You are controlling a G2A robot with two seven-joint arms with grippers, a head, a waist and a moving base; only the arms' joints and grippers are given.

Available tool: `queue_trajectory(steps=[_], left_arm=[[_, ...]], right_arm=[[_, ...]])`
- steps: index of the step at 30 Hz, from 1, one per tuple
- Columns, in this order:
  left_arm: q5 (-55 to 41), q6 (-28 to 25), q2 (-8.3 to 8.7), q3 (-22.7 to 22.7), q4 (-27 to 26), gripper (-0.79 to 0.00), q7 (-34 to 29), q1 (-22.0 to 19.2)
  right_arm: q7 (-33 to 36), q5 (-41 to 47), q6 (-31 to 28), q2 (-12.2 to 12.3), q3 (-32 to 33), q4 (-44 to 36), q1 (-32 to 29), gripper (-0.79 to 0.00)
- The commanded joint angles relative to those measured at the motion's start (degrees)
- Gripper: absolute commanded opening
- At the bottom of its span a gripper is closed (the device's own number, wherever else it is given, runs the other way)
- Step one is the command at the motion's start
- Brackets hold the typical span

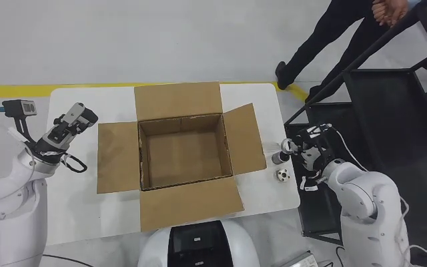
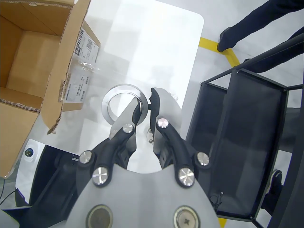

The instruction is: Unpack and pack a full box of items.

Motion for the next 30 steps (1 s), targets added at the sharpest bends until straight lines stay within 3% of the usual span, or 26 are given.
queue_trajectory(steps=[1, 13, 19, 24, 30], left_arm=[[0.0, 0.0, 0.00, 0.0, 0.0, 0.000, 0.0, 0.0], [0.0, 0.0, 0.00, 0.0, 0.0, 0.000, 0.0, 0.0], [0.0, 0.0, 0.00, 0.0, 0.0, 0.000, 0.0, 0.0], [0.0, 0.0, 0.00, 0.0, 0.0, 0.000, 0.0, 0.0], [0.0, 0.0, 0.00, 0.0, 0.0, 0.000, 0.0, 0.0]], right_arm=[[0.0, 0.1, 0.0, 0.0, 0.0, 0.0, 0.0, -0.785], [-0.5, -0.6, 0.1, 0.0, 0.1, 0.1, 0.0, -0.785], [-2.9, -6.9, -4.8, 0.7, -0.1, 1.4, -2.5, -0.785], [-5.4, -19.1, -7.6, 1.2, -4.4, 2.1, -5.9, -0.785], [-12.5, -33.3, -3.4, 1.1, -12.7, 6.2, -7.9, -0.785]])
